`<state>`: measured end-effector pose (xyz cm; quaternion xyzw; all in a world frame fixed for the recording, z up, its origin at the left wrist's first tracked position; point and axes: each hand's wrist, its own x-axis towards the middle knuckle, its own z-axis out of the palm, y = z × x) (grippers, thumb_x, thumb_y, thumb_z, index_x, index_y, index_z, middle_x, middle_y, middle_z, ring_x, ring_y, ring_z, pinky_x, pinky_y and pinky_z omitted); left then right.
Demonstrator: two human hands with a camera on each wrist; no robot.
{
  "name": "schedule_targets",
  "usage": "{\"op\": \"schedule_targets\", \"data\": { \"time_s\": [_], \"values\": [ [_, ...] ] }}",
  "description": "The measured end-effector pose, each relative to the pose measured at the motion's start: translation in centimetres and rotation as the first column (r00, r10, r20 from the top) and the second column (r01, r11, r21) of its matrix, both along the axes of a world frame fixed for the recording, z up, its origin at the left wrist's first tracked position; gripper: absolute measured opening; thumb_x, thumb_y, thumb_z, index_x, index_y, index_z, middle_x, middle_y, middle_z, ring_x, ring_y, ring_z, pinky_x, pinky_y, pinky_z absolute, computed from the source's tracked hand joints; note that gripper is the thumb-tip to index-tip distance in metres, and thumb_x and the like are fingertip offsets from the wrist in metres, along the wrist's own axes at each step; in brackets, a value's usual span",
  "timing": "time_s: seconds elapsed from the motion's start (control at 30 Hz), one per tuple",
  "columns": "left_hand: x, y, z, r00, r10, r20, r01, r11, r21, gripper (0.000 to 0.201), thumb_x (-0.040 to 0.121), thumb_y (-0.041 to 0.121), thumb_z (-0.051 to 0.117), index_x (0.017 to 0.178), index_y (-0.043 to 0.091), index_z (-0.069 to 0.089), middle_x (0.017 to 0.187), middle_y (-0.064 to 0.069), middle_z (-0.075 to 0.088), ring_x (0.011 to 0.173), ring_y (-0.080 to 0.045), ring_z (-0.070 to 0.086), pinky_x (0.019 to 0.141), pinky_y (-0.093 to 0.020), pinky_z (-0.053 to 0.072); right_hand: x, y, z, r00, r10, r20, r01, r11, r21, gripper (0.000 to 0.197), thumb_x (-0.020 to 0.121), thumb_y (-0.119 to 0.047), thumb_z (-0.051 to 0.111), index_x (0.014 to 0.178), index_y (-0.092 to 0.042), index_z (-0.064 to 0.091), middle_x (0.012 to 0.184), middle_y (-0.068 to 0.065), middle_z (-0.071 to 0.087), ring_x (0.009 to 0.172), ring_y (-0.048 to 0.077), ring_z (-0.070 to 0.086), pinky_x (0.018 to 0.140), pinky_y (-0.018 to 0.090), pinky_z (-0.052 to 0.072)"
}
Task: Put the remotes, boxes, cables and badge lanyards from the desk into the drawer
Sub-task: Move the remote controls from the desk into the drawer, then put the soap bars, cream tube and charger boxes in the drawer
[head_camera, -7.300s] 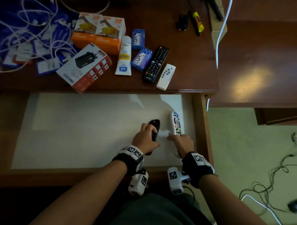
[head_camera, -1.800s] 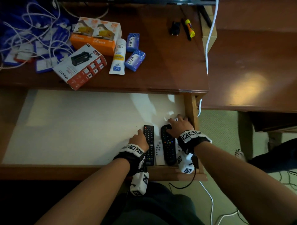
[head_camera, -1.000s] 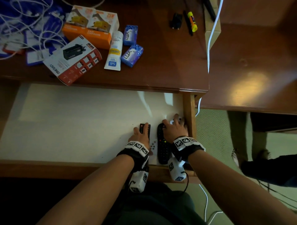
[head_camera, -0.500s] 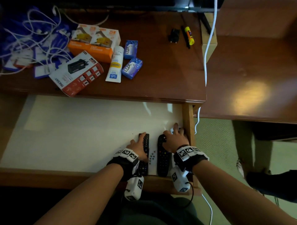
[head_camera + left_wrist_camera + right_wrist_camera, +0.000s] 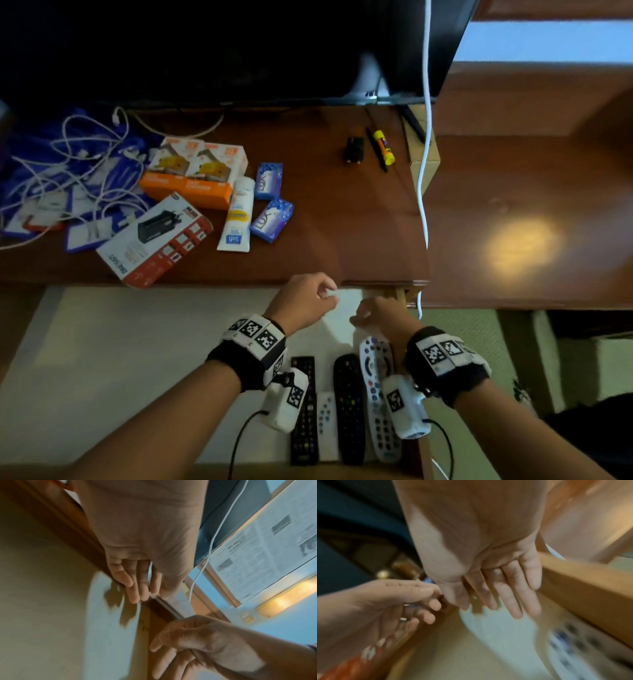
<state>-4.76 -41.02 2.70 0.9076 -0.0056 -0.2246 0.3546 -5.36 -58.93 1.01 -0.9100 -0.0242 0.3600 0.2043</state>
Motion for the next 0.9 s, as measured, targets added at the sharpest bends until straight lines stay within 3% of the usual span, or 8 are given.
{"op": "schedule_targets", "data": {
  "time_s": [0.1,0.27,0.37,0.47,0.57,0.67,0.8,0.9],
  "values": [
    [4.3,-0.3,1.7,0.996,-0.023,0.085,0.025,0.999,-0.029,0.015,0.083,0.032,0.068,0.097,0.025,0.069,0.082,0.014,0.063,0.079,0.0,0.059,0.072,-0.016,0.044,3.3,-0.8,2.7,0.997,-0.078,0.023,0.074,0.989,0.126,0.024,0.091,-0.03,0.058,0.069,-0.02,0.058,0.083,0.007,0.068,0.079,0.022,0.065,0.075,0.032,0.052],
    [11.8,-1.3,3.5,0.978,-0.083,0.189,0.087,0.996,-0.01,0.013,0.088,0.031,0.064,0.1,0.026,0.066,0.094,0.01,0.066,0.087,-0.004,0.059,0.08,-0.024,0.051,10.0,-1.7,5.9,0.961,-0.184,0.205,0.135,0.963,0.232,0.031,0.091,-0.02,0.058,0.061,-0.019,0.057,0.06,-0.001,0.065,0.062,0.019,0.066,0.065,0.029,0.052],
    [15.3,-1.7,3.4,0.974,-0.036,0.224,0.039,0.999,-0.009,0.018,0.089,0.029,0.064,0.106,0.024,0.064,0.103,0.007,0.063,0.093,-0.008,0.058,0.082,-0.026,0.05,14.0,-1.7,5.4,0.889,-0.381,0.253,0.286,0.895,0.343,0.026,0.091,-0.022,0.062,0.067,-0.013,0.063,0.071,0.011,0.071,0.061,0.019,0.064,0.064,0.029,0.051],
    [18.5,-2.3,2.1,0.969,-0.024,0.245,0.003,0.997,0.082,0.038,0.086,0.032,0.066,0.122,0.025,0.054,0.122,0.004,0.049,0.109,-0.014,0.053,0.09,-0.034,0.05,17.6,-1.6,4.7,0.799,-0.457,0.39,0.337,0.879,0.337,0.013,0.088,-0.018,0.062,0.095,-0.008,0.066,0.097,0.011,0.067,0.086,0.024,0.062,0.074,0.029,0.046],
    [21.2,-3.0,1.2,0.979,-0.036,0.199,0.001,0.985,0.174,0.06,0.084,0.033,0.068,0.136,0.027,0.039,0.14,0.001,0.036,0.122,-0.022,0.047,0.094,-0.042,0.048,20.5,-1.5,3.6,0.771,-0.47,0.429,0.386,0.881,0.272,0.039,0.085,-0.02,0.059,0.124,-0.013,0.055,0.124,0.012,0.047,0.114,0.032,0.049,0.097,0.039,0.042],
    [22.8,-3.8,0.1,0.986,-0.03,0.167,-0.005,0.978,0.207,0.078,0.081,0.033,0.071,0.144,0.025,0.025,0.147,-0.004,0.024,0.129,-0.028,0.039,0.097,-0.045,0.046,22.0,-1.4,2.3,0.744,-0.463,0.482,0.406,0.886,0.224,0.058,0.082,-0.022,0.059,0.138,-0.019,0.043,0.142,0.009,0.034,0.129,0.033,0.038,0.105,0.04,0.036],
    [24.2,-4.4,-0.7,0.966,-0.092,0.241,0.023,0.961,0.276,0.1,0.078,0.037,0.075,0.149,0.031,0.006,0.156,-0.003,-0.003,0.138,-0.032,0.023,0.101,-0.047,0.04,23.7,-1.7,1.5,0.796,-0.354,0.491,0.335,0.933,0.128,0.074,0.084,-0.019,0.057,0.148,-0.033,0.024,0.161,-0.003,-0.003,0.146,0.026,0.009,0.116,0.042,0.025],
    [24.9,-4.7,-0.6,0.928,-0.249,0.276,0.117,0.9,0.42,0.103,0.077,0.041,0.075,0.148,0.041,0.0,0.156,0.006,-0.021,0.135,-0.033,0.025,0.091,-0.049,0.046,24.5,-1.5,0.8,0.858,-0.225,0.461,0.249,0.969,0.01,0.075,0.086,-0.02,0.052,0.15,-0.034,0.017,0.16,-0.007,-0.014,0.147,0.024,0.003,0.118,0.045,0.018]
  ]
}}
